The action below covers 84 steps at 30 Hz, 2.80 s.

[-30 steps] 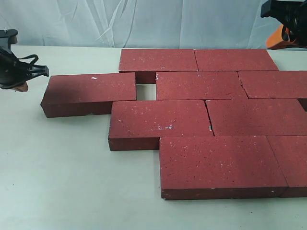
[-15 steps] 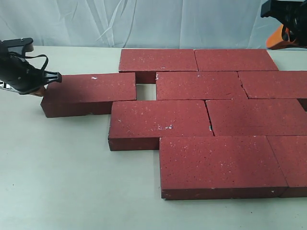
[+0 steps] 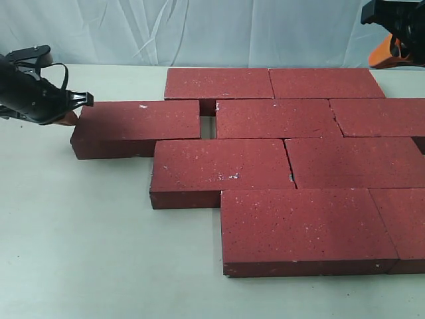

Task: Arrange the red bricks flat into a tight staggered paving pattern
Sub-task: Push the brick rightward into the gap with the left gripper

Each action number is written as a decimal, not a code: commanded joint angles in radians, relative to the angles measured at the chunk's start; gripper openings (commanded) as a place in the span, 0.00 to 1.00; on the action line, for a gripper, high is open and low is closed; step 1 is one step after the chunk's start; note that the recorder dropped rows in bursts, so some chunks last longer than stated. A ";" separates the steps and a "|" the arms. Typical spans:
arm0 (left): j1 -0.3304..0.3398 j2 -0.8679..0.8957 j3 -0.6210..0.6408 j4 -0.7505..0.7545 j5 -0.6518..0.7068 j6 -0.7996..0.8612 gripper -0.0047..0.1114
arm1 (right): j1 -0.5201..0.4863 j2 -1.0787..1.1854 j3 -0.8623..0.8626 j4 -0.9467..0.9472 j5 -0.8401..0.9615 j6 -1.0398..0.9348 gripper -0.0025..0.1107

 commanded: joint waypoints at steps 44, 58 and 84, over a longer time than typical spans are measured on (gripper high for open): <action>-0.034 0.000 0.001 -0.249 0.094 0.247 0.04 | -0.005 0.002 0.003 0.004 -0.012 -0.006 0.02; -0.005 -0.062 0.001 -0.189 0.146 0.243 0.04 | -0.005 0.002 0.003 0.006 -0.002 -0.006 0.02; -0.005 0.069 0.001 -0.420 0.154 0.561 0.04 | -0.005 0.002 0.003 0.006 -0.004 -0.006 0.02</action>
